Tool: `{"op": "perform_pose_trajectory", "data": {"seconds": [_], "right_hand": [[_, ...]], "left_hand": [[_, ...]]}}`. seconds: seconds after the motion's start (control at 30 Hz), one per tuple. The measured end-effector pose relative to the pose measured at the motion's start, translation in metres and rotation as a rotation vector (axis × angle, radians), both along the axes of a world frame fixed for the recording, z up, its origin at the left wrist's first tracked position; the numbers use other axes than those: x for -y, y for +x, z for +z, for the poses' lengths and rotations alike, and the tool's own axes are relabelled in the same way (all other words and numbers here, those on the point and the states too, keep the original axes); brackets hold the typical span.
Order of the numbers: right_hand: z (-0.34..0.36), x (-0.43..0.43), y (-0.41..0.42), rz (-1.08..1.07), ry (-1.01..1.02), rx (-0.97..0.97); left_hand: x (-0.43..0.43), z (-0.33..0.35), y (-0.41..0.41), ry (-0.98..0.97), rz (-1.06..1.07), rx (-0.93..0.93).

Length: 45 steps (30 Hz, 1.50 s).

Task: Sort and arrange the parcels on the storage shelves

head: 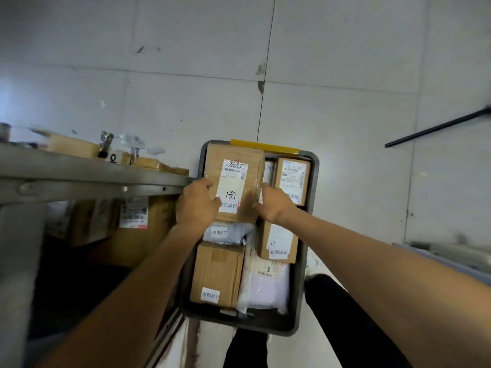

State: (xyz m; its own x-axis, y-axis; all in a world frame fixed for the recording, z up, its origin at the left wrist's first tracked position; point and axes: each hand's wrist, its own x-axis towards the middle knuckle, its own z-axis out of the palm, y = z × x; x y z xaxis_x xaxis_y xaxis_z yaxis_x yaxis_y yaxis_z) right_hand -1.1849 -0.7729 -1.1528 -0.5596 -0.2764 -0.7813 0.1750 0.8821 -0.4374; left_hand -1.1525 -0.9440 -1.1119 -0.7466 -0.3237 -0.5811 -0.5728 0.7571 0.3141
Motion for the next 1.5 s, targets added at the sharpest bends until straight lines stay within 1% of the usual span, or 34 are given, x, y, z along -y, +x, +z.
{"op": "perform_pose_trajectory", "data": {"seconds": [0.13,0.3,0.37,0.5,0.63,0.77,0.93,1.03,1.13,1.2,1.33,1.5], "right_hand": [[0.083,-0.008,-0.022,0.118,0.001,-0.056],[0.202,-0.027,-0.054,0.258,0.024,-0.144],[0.25,-0.036,-0.054,0.303,0.039,-0.163],[0.333,-0.05,-0.053,0.426,0.071,-0.207],[0.41,-0.059,-0.061,0.536,0.104,-0.296],[0.489,-0.074,-0.06,0.526,0.115,-0.416],[0.574,-0.092,-0.016,0.484,0.151,-0.544],[0.619,-0.099,0.031,0.48,0.158,-0.628],[0.659,-0.105,0.078,0.475,0.138,-0.706],[0.676,-0.107,0.095,0.475,0.113,-0.738],[0.71,-0.121,0.14,0.536,0.05,-0.794],[0.739,-0.125,0.183,0.666,-0.03,-0.838]], "left_hand": [[-0.008,0.081,-0.024,-0.024,-0.105,0.045],[-0.034,0.188,-0.046,-0.039,-0.167,0.001],[-0.049,0.231,-0.043,-0.053,-0.173,-0.004],[-0.074,0.304,-0.035,0.006,-0.113,0.025],[-0.08,0.37,-0.033,0.014,-0.083,-0.044],[-0.083,0.434,-0.019,-0.039,-0.15,-0.109],[-0.086,0.509,0.019,-0.108,-0.247,-0.259],[-0.093,0.557,0.058,-0.152,-0.315,-0.298],[-0.1,0.597,0.097,-0.187,-0.344,-0.36],[-0.102,0.615,0.116,-0.205,-0.354,-0.377],[-0.108,0.653,0.172,-0.23,-0.33,-0.42],[-0.107,0.688,0.247,-0.225,-0.24,-0.446]]}}
